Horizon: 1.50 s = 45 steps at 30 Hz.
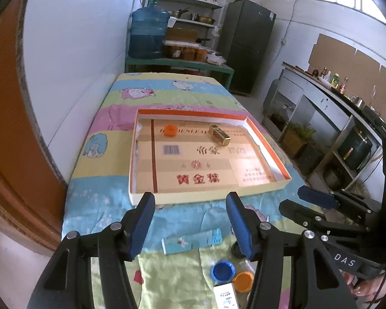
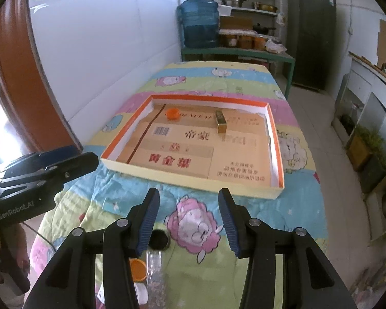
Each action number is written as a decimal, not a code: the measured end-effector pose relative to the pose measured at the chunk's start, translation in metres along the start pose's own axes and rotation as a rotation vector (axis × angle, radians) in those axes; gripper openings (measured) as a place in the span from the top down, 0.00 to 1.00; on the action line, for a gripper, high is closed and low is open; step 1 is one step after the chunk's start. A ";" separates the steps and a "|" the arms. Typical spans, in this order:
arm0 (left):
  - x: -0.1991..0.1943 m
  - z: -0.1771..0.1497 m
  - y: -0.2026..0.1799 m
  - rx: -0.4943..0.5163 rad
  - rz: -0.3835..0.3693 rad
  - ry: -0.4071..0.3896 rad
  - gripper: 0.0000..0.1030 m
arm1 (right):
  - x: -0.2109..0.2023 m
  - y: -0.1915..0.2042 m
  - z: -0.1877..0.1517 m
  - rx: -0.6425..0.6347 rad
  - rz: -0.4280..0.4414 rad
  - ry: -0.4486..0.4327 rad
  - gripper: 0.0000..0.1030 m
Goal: Organize rigid objects
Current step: 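Withdraw both tools from the tray back toward the remaining items, then grasp the teal lighter with the left tool while the right tool grasps the glitter gloss tube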
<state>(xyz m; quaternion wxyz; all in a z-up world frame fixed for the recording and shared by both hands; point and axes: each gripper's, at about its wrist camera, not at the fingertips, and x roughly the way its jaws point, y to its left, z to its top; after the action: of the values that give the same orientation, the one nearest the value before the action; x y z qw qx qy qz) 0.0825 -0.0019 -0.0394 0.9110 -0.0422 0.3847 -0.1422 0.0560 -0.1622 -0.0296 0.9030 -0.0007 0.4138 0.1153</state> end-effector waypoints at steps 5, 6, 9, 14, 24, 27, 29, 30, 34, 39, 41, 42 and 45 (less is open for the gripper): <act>0.001 -0.015 0.002 0.044 -0.028 -0.006 0.46 | 0.001 0.002 -0.015 0.003 -0.004 0.020 0.52; 0.002 -0.017 0.002 0.054 -0.035 -0.003 0.46 | 0.002 0.002 -0.017 0.003 -0.005 0.024 0.52; 0.009 -0.027 0.001 0.133 -0.088 0.004 0.47 | 0.005 0.002 -0.025 0.004 -0.010 0.039 0.52; 0.025 -0.037 -0.004 0.401 -0.253 0.050 0.51 | 0.006 0.002 -0.032 -0.002 -0.014 0.050 0.52; 0.066 -0.038 -0.003 0.709 -0.375 0.193 0.52 | 0.006 -0.011 -0.041 0.042 -0.063 0.067 0.52; 0.078 -0.046 -0.007 0.770 -0.368 0.231 0.57 | 0.009 -0.017 -0.044 0.050 -0.082 0.081 0.52; 0.080 -0.049 -0.008 0.808 -0.391 0.222 0.58 | 0.009 -0.020 -0.046 0.057 -0.086 0.088 0.52; 0.081 -0.049 -0.008 0.820 -0.395 0.227 0.59 | 0.009 -0.020 -0.048 0.060 -0.088 0.091 0.52; 0.082 -0.049 0.002 0.760 -0.410 0.218 0.68 | 0.012 -0.020 -0.054 0.067 -0.074 0.113 0.52; 0.072 -0.053 0.002 0.597 -0.260 0.217 0.74 | 0.020 -0.009 -0.063 0.030 -0.001 0.153 0.52; 0.067 -0.058 0.001 0.515 -0.203 0.210 0.75 | 0.022 0.000 -0.065 -0.001 0.030 0.162 0.52; 0.063 -0.060 0.000 0.463 -0.178 0.205 0.75 | 0.023 0.004 -0.066 -0.019 0.044 0.168 0.52; 0.051 -0.062 -0.001 0.352 -0.153 0.179 0.78 | 0.028 0.017 -0.069 -0.078 0.060 0.191 0.52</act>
<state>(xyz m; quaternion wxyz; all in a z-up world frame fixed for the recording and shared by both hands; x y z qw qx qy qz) 0.0718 -0.0162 -0.1184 0.8531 0.1011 0.4290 -0.2792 0.0184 -0.1467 -0.0948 0.8549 -0.0348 0.4930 0.1576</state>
